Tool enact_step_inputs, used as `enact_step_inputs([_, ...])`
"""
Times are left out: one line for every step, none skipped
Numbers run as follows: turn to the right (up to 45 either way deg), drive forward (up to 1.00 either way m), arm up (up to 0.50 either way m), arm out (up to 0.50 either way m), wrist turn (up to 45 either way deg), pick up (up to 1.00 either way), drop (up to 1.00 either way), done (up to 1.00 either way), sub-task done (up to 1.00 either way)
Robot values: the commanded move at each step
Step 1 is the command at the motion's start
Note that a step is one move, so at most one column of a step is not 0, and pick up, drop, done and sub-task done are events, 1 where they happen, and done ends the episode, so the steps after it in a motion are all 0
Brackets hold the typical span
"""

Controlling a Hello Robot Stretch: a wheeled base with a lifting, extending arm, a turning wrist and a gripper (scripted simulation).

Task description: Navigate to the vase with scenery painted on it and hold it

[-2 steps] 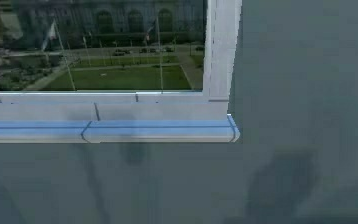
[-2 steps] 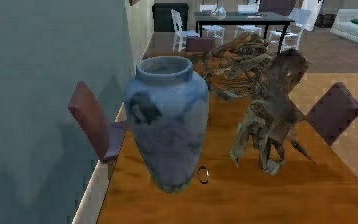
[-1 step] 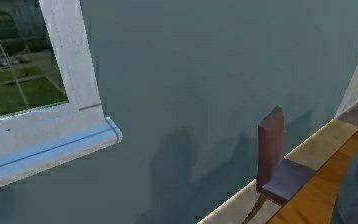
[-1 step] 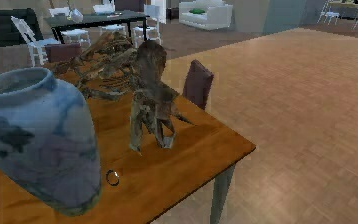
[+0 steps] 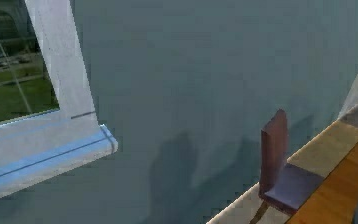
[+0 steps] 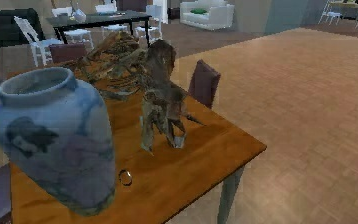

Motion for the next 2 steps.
enact_step_inputs([-24.0,0.0,0.0,0.0,0.0,0.0,0.0,0.0,0.0])
enact_step_inputs([0.0,0.0,0.5,0.0,0.0,0.0,0.0,0.0,0.0])
